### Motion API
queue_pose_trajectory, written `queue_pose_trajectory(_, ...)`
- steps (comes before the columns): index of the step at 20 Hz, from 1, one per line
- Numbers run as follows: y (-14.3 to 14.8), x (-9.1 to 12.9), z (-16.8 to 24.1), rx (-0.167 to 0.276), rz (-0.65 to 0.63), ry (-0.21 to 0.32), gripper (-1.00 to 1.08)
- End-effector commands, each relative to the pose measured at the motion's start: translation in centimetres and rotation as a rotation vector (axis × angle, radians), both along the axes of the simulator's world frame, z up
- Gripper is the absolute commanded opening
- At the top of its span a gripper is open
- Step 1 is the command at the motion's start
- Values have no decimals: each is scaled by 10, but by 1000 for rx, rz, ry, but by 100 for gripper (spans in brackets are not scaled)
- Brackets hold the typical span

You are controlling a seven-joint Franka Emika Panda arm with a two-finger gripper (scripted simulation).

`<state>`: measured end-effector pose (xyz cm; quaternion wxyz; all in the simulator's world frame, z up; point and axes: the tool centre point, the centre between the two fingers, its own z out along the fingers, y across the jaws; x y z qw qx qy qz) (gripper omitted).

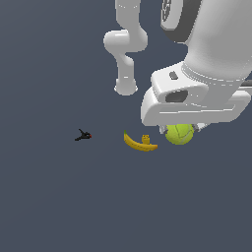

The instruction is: Pick up a designated object from a clutter of objects.

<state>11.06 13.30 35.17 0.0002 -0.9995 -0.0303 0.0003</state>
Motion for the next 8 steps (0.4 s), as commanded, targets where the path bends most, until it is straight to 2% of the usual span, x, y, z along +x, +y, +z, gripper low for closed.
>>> queue_pose_trajectory(1, -2, 3, 9, 0, 0, -1, -100)
queue_pose_trajectory(8, -5, 6, 16, 0, 0, -1, -100)
